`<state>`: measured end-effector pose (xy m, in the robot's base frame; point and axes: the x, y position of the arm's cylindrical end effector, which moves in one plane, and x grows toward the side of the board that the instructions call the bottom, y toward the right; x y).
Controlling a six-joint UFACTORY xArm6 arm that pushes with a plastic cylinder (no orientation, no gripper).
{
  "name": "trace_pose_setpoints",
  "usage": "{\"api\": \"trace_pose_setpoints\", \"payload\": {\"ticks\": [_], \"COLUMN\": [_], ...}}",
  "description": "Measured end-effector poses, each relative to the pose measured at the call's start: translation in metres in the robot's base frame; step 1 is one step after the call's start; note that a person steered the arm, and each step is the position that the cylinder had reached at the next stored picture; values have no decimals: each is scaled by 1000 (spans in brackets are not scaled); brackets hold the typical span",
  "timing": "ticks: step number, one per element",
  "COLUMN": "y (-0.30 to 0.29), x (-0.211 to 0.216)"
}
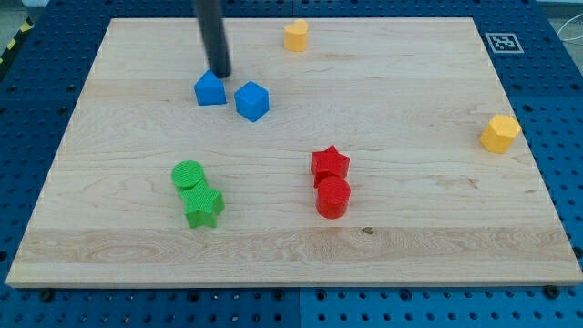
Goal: Slide the blue triangle to the blue cube
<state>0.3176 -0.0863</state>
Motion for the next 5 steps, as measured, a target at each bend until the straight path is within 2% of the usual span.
{"api": "trace_pose_setpoints", "payload": {"ticks": [1, 3, 4, 5], "y": [18, -79, -101, -92], "x": [9, 3, 3, 10]}}
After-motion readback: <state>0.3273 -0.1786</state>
